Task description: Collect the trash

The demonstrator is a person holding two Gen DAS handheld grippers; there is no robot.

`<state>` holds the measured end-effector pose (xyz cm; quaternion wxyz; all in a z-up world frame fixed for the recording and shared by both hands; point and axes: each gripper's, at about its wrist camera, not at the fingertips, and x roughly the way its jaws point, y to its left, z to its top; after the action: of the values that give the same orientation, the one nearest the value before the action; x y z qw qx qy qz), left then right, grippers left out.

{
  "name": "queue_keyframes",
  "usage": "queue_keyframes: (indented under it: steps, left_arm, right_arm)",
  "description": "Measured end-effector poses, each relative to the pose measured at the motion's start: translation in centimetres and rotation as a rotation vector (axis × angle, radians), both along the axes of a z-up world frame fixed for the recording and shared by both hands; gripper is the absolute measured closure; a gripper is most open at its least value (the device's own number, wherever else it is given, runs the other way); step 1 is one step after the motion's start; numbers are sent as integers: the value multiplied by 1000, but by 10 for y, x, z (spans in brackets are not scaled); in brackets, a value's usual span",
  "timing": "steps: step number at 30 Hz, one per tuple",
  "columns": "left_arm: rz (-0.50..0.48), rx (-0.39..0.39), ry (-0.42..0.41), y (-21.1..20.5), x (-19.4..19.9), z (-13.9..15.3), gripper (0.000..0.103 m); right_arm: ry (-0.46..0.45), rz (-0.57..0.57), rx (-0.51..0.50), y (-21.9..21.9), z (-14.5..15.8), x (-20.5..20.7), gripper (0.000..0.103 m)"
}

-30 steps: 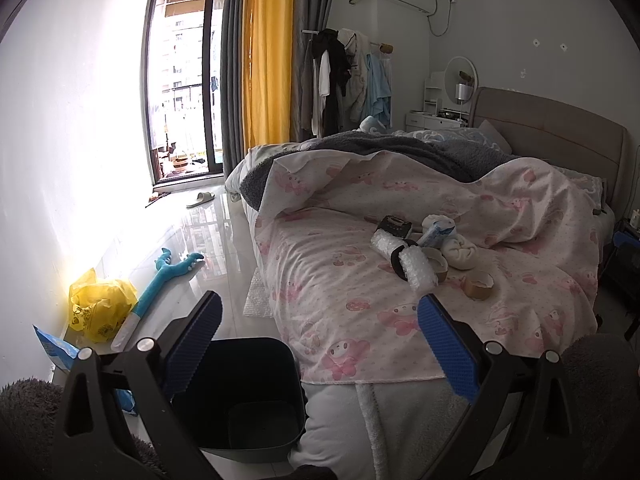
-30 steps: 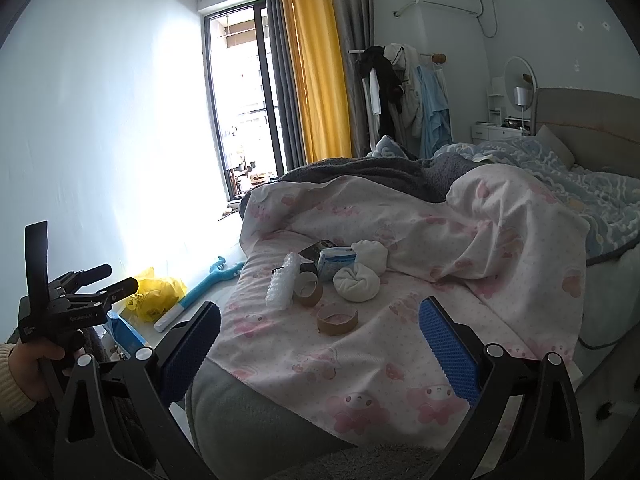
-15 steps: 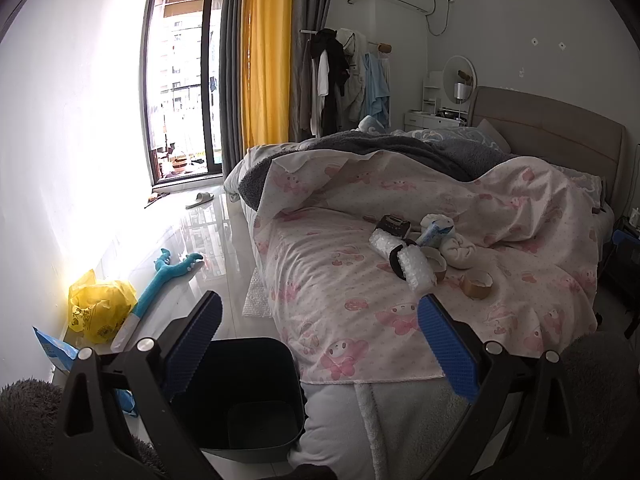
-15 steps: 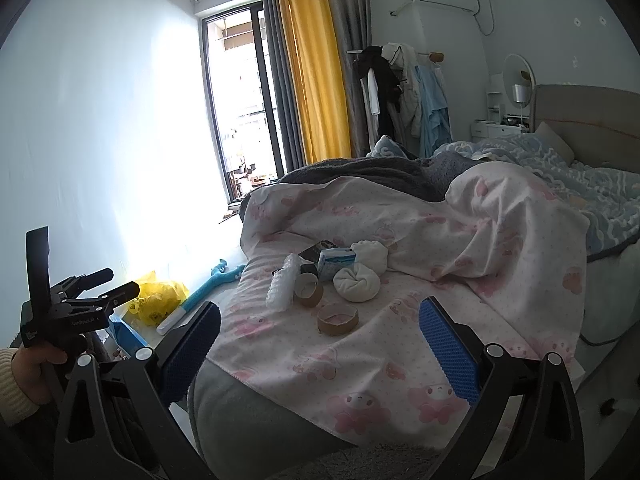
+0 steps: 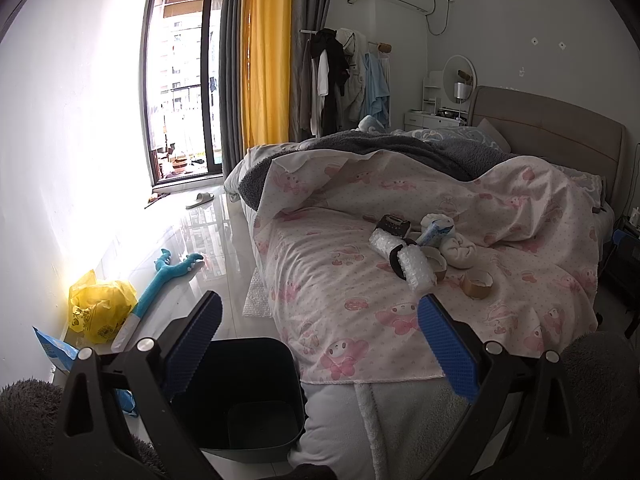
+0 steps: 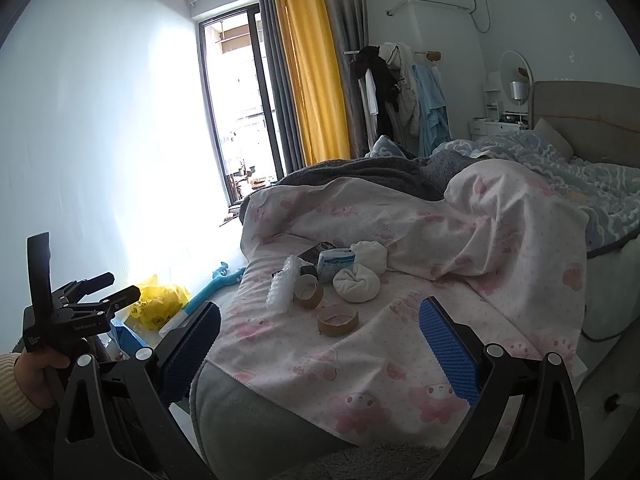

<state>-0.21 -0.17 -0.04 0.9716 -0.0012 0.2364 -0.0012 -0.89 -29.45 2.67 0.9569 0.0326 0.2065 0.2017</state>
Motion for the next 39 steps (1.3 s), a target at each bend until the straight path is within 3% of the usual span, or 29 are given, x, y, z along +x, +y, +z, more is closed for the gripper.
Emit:
queue_keyframes:
  steps: [32, 39]
  left_arm:
    - [-12, 2, 4, -6, 1, -5, 3]
    - [1, -18, 8, -5, -1, -4, 3]
  right_arm:
    - [2, -1, 11, -3, -1, 2, 3]
    - [-11, -38, -68, 3, 6, -4, 3]
